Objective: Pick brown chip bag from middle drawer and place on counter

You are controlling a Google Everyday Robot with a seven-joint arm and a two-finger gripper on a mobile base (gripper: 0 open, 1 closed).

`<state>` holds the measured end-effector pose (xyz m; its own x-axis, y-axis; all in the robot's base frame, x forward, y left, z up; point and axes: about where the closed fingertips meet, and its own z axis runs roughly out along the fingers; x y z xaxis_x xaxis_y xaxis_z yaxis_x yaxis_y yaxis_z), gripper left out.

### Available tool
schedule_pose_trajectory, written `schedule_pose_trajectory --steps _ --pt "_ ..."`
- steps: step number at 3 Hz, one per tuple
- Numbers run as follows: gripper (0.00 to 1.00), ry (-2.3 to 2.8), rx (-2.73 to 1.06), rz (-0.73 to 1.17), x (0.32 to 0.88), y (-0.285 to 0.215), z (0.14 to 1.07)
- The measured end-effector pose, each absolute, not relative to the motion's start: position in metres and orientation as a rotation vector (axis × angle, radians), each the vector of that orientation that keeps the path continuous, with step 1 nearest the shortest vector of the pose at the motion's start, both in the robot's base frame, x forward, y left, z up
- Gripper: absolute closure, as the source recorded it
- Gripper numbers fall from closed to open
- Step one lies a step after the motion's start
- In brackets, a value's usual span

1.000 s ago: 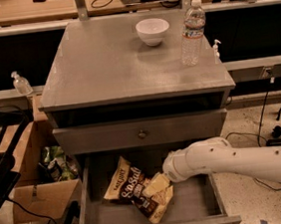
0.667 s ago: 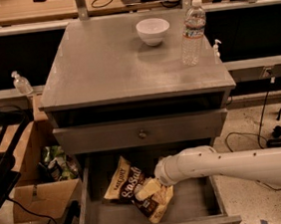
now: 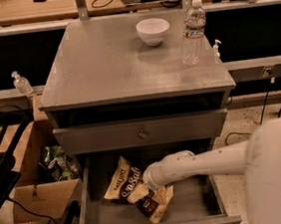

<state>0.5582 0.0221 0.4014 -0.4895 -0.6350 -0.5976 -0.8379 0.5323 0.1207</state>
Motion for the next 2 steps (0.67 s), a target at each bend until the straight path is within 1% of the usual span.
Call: schedule_pose_trajectory --steps 1,2 --pt "0.38 2.341 -1.234 0.559 0.5538 0.0454 0.3808" --pt "0.60 2.336 -1.243 0.563 0.5530 0.0497 0.3806"
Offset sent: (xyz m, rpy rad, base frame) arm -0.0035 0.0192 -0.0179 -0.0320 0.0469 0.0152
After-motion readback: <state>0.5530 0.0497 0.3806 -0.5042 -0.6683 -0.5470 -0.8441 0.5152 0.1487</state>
